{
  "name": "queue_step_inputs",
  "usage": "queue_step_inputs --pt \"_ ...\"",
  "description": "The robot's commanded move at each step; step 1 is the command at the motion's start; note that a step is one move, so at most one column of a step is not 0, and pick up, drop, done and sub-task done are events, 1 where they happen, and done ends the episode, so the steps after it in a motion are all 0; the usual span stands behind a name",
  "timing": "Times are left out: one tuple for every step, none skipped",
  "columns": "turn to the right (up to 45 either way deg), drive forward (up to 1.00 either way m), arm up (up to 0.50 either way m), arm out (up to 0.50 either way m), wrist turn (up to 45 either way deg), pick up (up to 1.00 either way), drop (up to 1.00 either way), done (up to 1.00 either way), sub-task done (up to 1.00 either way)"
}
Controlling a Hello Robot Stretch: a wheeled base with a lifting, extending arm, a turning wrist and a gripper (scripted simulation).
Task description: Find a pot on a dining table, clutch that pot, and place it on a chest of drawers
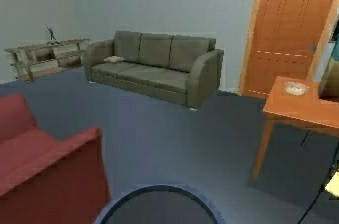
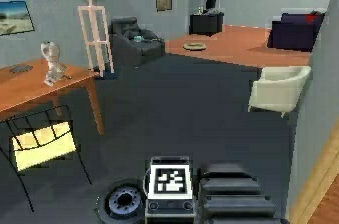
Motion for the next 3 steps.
queue_step_inputs --pt "0.0 0.95 0.0 0.0 0.0 0.0 0.0 0.0 0.0" --pt "18.0 0.0 0.0 0.0 0.0 0.0 0.0 0.0 0.0" --pt "0.0 0.6 0.0 0.0 0.0 0.0 0.0 0.0 0.0"
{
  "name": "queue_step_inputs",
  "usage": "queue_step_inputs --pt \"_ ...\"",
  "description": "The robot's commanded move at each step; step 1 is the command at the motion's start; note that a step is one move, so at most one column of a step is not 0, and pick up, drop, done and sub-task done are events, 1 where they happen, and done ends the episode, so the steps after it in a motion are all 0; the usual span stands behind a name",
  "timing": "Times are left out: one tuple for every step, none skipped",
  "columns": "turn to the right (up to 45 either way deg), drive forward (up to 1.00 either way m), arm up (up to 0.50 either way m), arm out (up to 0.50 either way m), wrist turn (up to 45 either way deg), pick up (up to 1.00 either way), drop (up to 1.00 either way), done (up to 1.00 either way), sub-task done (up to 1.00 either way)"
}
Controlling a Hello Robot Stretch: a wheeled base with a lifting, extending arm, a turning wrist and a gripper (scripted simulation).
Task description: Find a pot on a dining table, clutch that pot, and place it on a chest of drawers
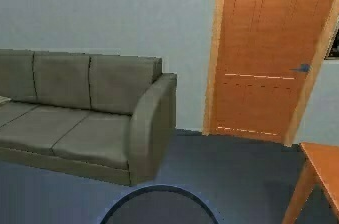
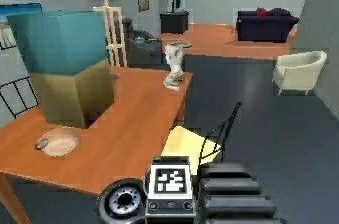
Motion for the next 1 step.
queue_step_inputs --pt "-45.0 0.0 0.0 0.0 0.0 0.0 0.0 0.0 0.0"
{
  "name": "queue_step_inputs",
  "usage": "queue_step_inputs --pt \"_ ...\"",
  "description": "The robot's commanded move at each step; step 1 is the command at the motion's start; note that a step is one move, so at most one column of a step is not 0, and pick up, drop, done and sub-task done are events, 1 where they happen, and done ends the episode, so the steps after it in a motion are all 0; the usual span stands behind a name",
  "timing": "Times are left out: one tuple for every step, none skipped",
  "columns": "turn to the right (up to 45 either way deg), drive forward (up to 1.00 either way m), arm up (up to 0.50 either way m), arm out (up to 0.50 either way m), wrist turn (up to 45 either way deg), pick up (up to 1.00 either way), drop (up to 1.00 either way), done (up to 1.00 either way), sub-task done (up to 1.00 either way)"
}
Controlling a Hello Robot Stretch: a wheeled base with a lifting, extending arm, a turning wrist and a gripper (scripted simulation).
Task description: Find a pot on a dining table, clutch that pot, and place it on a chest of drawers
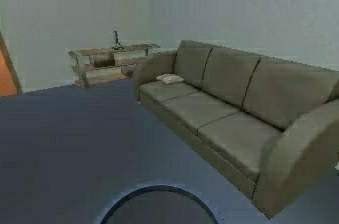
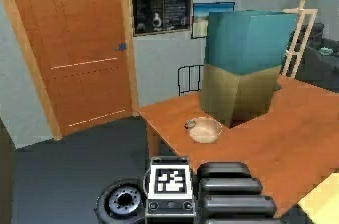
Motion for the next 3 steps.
queue_step_inputs --pt "-33.0 0.0 0.0 0.0 0.0 0.0 0.0 0.0 0.0" --pt "0.0 1.0 0.0 0.0 0.0 0.0 0.0 0.0 0.0" --pt "0.0 0.65 0.0 0.0 0.0 0.0 0.0 0.0 0.0"
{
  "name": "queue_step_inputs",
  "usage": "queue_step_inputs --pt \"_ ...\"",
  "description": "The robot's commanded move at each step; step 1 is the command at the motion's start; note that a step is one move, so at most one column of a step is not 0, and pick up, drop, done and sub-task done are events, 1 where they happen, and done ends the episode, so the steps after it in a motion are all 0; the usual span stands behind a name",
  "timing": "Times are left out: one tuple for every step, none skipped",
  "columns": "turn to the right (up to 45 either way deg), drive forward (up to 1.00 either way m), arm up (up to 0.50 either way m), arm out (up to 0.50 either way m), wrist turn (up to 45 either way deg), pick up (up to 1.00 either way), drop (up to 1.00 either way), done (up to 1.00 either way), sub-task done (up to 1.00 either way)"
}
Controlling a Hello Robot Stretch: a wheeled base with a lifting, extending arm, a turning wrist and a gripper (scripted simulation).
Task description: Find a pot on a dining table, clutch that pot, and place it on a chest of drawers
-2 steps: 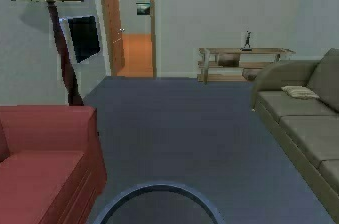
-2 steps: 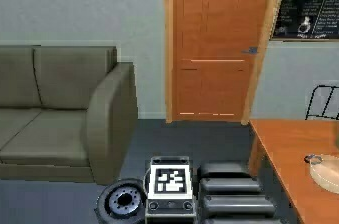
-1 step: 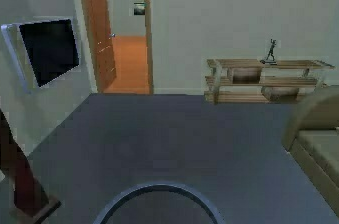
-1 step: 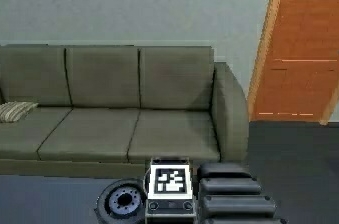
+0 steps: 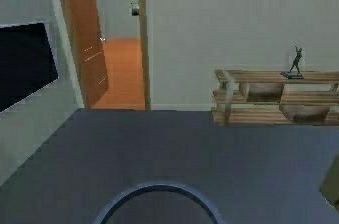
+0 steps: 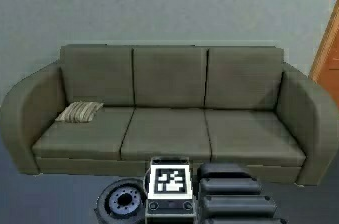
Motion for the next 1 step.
queue_step_inputs --pt "-15.0 0.0 0.0 0.0 0.0 0.0 0.0 0.0 0.0"
